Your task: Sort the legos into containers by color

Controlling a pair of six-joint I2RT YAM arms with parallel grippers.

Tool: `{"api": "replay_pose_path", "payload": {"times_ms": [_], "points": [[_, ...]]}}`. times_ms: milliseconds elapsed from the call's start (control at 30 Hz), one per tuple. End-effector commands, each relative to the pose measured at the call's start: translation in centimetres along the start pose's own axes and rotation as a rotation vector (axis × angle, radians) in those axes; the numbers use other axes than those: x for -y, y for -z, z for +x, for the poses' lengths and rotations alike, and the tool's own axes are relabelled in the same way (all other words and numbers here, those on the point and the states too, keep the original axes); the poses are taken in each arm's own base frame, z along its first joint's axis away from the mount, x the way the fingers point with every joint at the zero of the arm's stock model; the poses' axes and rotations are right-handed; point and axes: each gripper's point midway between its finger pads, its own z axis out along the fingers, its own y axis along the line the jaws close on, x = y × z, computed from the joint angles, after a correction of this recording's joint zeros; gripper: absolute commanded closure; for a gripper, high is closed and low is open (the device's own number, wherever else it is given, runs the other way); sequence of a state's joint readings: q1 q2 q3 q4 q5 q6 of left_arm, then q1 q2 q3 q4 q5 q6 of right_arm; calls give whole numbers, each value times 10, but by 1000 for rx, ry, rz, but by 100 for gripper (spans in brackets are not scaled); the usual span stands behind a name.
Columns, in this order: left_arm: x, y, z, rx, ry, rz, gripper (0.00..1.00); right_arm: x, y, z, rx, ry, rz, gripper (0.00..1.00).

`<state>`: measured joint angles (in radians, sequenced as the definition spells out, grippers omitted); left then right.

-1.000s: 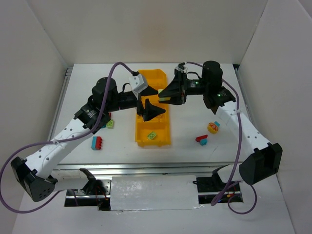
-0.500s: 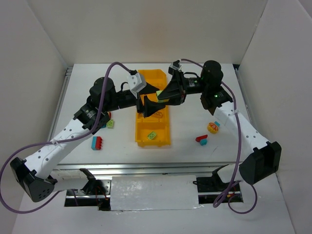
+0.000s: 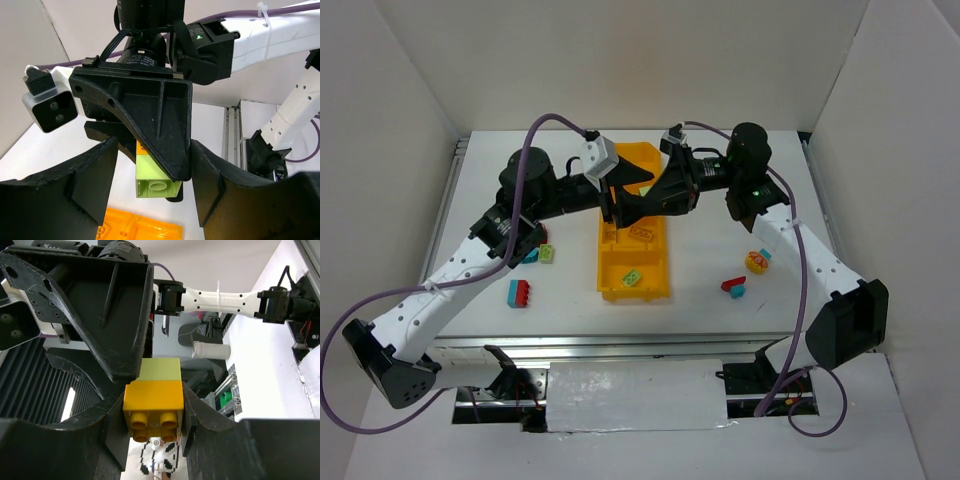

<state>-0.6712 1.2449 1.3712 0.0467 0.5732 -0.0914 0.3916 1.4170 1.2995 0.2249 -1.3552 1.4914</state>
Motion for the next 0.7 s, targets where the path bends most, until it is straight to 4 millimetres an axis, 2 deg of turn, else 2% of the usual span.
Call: {"api": "replay_pose_path", "payload": {"times_ms": [0, 133, 333, 533, 667], "points": [[4, -2, -16, 46, -32, 28, 29, -9, 5, 2, -9, 67, -14, 89], [5, 0, -6, 25, -15, 20, 13, -11, 11, -6, 35, 73, -11, 88], [-1, 1, 3, 2, -18, -11, 11, -19, 14, -6, 41, 96, -20, 86], [-4, 0, 3, 4, -19, -19, 19, -21, 14, -5, 43, 95, -26, 84], [-3, 0, -1, 15, -22, -19, 36, -19, 14, -4, 43, 89, -24, 84]]}}
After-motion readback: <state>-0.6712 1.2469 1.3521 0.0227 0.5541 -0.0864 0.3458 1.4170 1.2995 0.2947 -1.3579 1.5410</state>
